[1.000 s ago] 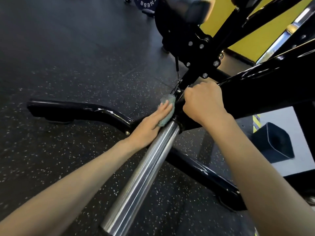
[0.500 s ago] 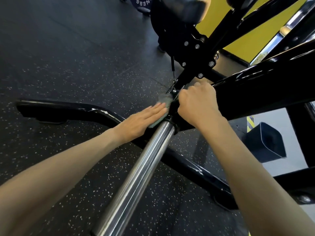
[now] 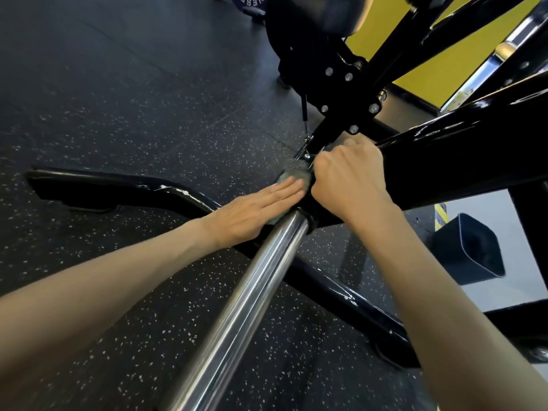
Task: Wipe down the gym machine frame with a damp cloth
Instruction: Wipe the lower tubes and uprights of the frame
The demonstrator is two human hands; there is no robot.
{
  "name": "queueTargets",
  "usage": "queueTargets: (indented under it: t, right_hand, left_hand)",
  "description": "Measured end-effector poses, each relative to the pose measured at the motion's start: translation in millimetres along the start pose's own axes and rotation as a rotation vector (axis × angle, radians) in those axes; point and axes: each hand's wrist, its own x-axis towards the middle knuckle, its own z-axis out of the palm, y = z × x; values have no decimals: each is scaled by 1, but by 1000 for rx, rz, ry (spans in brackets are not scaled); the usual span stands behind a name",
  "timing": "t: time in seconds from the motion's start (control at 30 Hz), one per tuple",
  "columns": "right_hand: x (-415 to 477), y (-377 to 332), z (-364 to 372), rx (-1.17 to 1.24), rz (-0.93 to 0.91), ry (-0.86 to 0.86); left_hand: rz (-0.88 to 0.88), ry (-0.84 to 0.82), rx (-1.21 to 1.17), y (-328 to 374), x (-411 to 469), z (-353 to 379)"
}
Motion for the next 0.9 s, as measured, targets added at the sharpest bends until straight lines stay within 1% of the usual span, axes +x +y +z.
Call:
queueTargets:
  t: [0.03,0.1,0.17,0.27,0.33,0.43,0.47,0.5,0.57,0.63,0.67,0.7,0.77,0.8,0.9]
  right_hand:
    - [1,0,-1,-23,-3,10]
    - [1,2,-1,-19,-29,-45]
    - [-1,3,-2,7,-30,-68]
    - [-2,3,-4,31,-9,-61]
    - [0,1,-4,57,-4,-40]
    - [0,4,-2,40,-1,-5]
    - [-2,3,-3,44,10,8]
    - [-1,2,-3,70,30,28]
    - [-2,-3,-3,155,58,6]
    - [-2,-12,1,179,7,-42]
    - [-1,-16,1,197,-7,-46]
    - [1,-17,4,218,-1,-5]
    - [6,-17,5,246,32,71]
    - [8,-15,6,297,66,84]
    - [16,-6,4,432,176,150]
  left_hand:
    - [30,14,-5,2,8,-1]
    - [55,2,-14,-1,9,-1]
    - [-16,-34,-27,-7,-9,1]
    - [-118,-32,-30,-4,-25,1]
    - [-110,1,-52,4,-13,-1]
    - [-55,58,-115,11,5,0]
    - [-70,66,-134,12,3,3]
    - [-122,71,-154,12,-4,7]
    - [-304,81,-194,10,-24,17]
    - [-467,84,-233,10,-39,22]
    - [-511,82,-256,13,-39,23]
    - [-520,86,-278,16,-34,22]
    - [-459,108,-311,25,-15,16]
    - [-405,110,-318,28,-7,11]
    - [-166,85,-220,17,-4,3]
